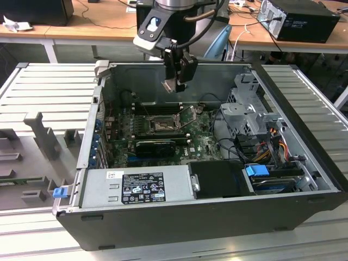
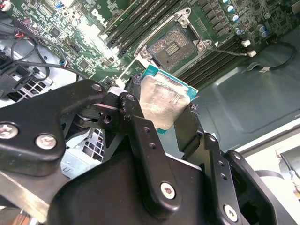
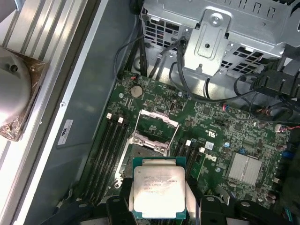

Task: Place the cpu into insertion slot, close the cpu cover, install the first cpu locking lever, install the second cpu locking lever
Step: 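Place the cpu into insertion slot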

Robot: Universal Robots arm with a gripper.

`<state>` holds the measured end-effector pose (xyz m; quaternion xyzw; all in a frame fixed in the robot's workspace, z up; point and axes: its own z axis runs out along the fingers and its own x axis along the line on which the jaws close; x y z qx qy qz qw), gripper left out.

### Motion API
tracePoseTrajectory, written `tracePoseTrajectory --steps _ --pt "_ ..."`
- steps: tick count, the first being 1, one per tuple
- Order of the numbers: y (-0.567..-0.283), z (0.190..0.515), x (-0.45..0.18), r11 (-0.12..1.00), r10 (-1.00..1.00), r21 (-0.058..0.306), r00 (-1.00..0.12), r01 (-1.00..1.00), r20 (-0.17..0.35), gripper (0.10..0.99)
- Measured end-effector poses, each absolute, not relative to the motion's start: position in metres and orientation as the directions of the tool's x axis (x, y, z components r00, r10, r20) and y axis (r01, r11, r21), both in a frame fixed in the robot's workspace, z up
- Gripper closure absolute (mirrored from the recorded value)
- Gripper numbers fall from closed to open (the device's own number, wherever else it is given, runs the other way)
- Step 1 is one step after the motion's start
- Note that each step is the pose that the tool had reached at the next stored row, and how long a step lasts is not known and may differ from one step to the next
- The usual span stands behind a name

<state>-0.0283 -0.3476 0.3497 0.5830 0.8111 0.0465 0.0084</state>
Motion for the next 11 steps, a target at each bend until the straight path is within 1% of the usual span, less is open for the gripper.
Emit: tracePoseTrajectory --steps 6,11 --pt "-0.3476 0.3490 -0.0283 0.287 0.956 0.085 -0.291 0.954 0.041 0.557" --pt "-0.3476 0.3468 -0.0283 0.220 0.974 0.085 -0.224 0.972 0.041 0.557"
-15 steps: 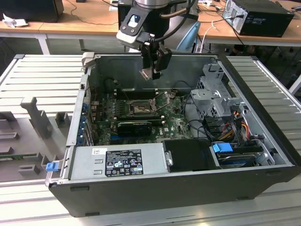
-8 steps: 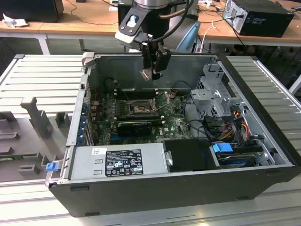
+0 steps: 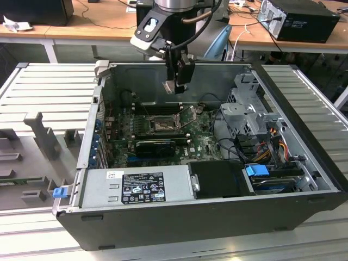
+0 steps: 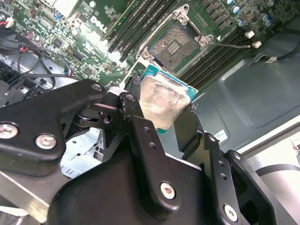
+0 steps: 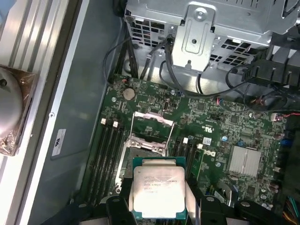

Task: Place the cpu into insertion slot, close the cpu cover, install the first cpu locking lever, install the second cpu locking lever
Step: 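Place the cpu into insertion slot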

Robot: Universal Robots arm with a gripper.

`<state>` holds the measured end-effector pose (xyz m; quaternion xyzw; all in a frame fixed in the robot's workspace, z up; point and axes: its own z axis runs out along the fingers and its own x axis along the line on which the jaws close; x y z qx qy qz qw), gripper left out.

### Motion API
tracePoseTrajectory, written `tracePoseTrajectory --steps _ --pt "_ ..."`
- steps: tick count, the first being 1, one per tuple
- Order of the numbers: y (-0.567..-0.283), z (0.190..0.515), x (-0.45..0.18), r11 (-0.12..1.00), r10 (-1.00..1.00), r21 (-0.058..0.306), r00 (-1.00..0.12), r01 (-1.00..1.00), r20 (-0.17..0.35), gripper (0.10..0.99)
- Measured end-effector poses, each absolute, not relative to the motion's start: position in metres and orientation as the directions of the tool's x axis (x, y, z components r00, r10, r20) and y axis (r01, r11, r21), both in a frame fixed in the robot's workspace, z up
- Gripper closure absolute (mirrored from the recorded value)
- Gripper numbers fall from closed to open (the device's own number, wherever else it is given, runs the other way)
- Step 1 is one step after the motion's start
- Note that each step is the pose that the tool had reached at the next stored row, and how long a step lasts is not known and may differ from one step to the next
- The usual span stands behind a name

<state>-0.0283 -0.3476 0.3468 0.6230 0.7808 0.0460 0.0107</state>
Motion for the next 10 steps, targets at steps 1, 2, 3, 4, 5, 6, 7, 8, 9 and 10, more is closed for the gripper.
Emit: tracePoseTrajectory --steps 1,2,3,4,5,6,7,8,9,10 --pt "-0.3476 0.3465 -0.0283 0.210 0.976 0.085 -0.214 0.974 0.041 0.557" --pt "-0.3476 0.3463 -0.0283 0.197 0.979 0.085 -0.201 0.977 0.040 0.557" --pt "-0.3476 0.3460 -0.0283 0.187 0.981 0.085 -0.191 0.979 0.041 0.557" --pt "-0.3476 0.3458 -0.0283 0.176 0.983 0.085 -0.180 0.981 0.041 0.557" --pt "-0.3476 0.3454 -0.0283 0.162 0.985 0.085 -0.165 0.983 0.041 0.557" --pt "-0.3476 0.3452 -0.0283 0.151 0.987 0.085 -0.154 0.985 0.041 0.557" --pt "-0.3475 0.3449 -0.0283 0.140 0.989 0.085 -0.144 0.986 0.041 0.557" --pt "-0.3475 0.3446 -0.0283 0.132 0.990 0.085 -0.136 0.988 0.041 0.557" --pt "-0.3475 0.3445 -0.0283 0.127 0.991 0.085 -0.131 0.988 0.040 0.557" --pt "-0.3475 0.3439 -0.0283 0.115 0.992 0.085 -0.118 0.990 0.041 0.557"
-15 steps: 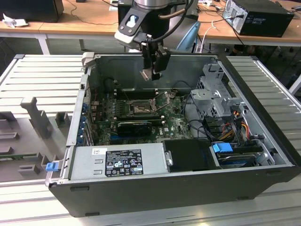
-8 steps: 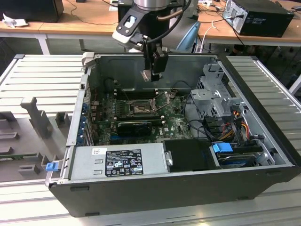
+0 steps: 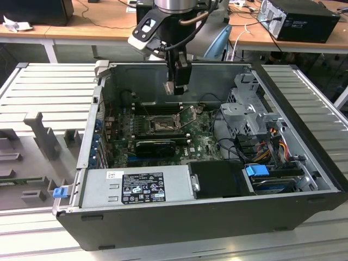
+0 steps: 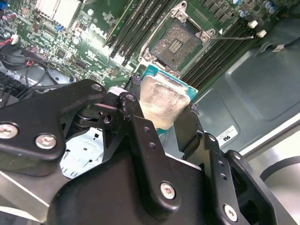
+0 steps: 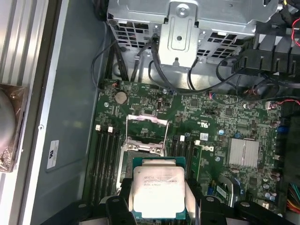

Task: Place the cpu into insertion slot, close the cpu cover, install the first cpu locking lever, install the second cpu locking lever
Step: 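Place the cpu into insertion slot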

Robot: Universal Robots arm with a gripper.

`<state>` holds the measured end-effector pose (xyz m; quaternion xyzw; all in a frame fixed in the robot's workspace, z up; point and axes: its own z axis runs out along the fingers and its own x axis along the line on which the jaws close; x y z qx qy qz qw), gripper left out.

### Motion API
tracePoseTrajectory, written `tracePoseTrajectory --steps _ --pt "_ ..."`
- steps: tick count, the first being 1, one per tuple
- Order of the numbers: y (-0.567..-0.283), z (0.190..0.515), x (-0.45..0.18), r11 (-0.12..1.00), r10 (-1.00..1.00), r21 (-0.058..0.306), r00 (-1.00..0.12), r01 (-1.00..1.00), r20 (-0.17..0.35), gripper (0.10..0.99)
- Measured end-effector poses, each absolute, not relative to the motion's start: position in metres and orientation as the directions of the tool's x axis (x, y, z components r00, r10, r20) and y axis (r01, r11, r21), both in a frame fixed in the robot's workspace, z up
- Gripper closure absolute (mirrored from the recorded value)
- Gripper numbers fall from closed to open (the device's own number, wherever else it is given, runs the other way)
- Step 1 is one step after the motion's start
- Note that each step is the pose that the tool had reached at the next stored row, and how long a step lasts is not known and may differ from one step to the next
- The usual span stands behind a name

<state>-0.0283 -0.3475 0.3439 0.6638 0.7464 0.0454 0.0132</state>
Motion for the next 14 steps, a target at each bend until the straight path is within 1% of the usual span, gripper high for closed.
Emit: tracePoseTrajectory --steps 14 --pt "-0.348 0.330 -0.028 0.088 0.995 0.085 -0.092 0.992 0.040 0.557"
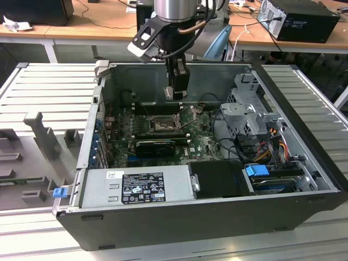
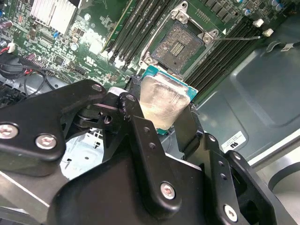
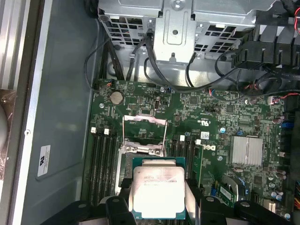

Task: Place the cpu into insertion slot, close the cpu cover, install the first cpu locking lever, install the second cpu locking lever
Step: 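Place the cpu into insertion slot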

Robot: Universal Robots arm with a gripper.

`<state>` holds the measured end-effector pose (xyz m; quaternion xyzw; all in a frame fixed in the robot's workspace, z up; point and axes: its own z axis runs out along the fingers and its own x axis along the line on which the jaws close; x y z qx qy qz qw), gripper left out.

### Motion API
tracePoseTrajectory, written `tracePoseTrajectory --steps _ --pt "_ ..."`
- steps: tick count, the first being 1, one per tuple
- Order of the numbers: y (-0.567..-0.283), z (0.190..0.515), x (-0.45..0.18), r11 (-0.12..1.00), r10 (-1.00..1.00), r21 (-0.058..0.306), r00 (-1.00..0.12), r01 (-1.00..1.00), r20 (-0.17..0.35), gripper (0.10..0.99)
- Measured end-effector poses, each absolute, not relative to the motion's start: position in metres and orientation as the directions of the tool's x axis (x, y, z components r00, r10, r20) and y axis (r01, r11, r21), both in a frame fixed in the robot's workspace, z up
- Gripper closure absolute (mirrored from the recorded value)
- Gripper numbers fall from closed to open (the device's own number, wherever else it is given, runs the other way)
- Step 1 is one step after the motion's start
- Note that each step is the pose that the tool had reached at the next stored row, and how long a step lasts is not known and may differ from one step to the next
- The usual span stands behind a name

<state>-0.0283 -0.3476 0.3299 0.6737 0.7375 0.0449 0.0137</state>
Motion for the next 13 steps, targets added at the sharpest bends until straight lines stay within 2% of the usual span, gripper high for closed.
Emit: tracePoseTrajectory --steps 13 --pt "-0.3476 0.3242 -0.0283 0.080 0.996 0.083 -0.084 0.993 0.040 0.557"
